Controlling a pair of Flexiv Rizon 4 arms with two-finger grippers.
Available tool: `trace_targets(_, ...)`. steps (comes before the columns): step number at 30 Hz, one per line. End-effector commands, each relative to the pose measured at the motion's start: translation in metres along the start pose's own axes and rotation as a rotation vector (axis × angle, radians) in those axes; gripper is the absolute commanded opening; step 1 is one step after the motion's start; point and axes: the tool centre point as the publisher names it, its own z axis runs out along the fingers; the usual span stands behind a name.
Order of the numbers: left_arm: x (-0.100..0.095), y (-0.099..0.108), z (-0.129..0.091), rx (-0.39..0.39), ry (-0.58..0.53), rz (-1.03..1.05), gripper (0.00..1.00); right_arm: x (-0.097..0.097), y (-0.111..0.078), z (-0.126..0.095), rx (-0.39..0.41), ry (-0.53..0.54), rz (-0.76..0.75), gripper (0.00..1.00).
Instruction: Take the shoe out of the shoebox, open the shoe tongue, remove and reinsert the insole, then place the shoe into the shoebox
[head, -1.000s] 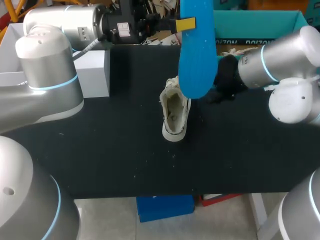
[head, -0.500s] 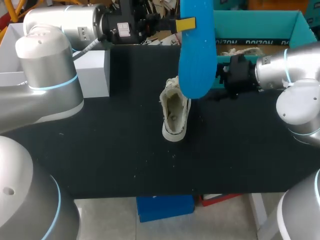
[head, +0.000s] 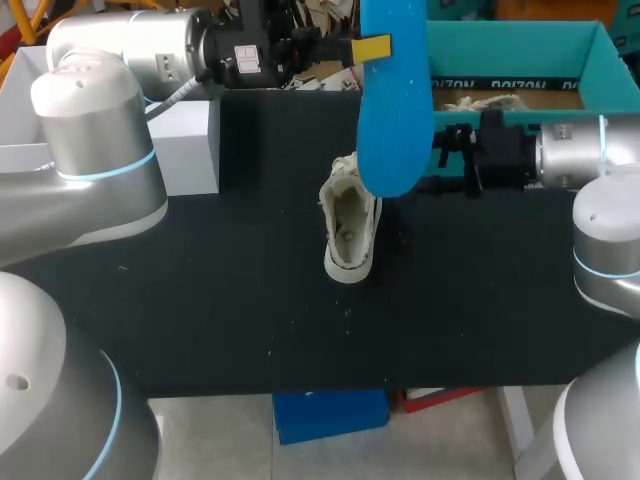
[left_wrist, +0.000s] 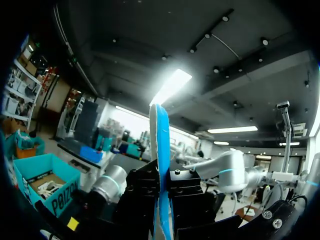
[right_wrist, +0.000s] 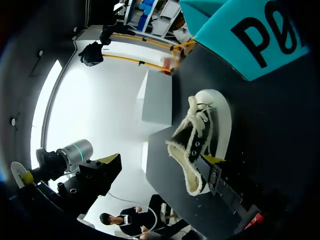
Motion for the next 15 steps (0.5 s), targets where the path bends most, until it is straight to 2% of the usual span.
trace_targets(1,-0.001,0.001,0.001,0.0,-0.001,0.002,0.0,0.003,-0.002,-0.005,0.018,0.164,0.027,1.0)
trace_targets(11,-0.001,0.001,0.001,0.0,-0.001,0.002,0.0,0.009,-0.004,-0.011,0.025,0.156,-0.033,1.0)
trace_targets(12,0.001,-0.004,0.001,-0.058,-0.084,0.164,0.0,0.009,-0.004,-0.011,0.025,0.156,-0.033,1.0)
trace_targets(13,0.004,-0.007,0.002,-0.15,-0.158,0.316,0.0,0.009,-0.004,-0.011,0.025,0.156,-0.033,1.0)
trace_targets(15,0.01,-0.006,0.008,-0.221,-0.193,0.504,0.0,0.009,-0.004,-0.011,0.025,0.156,-0.033,1.0)
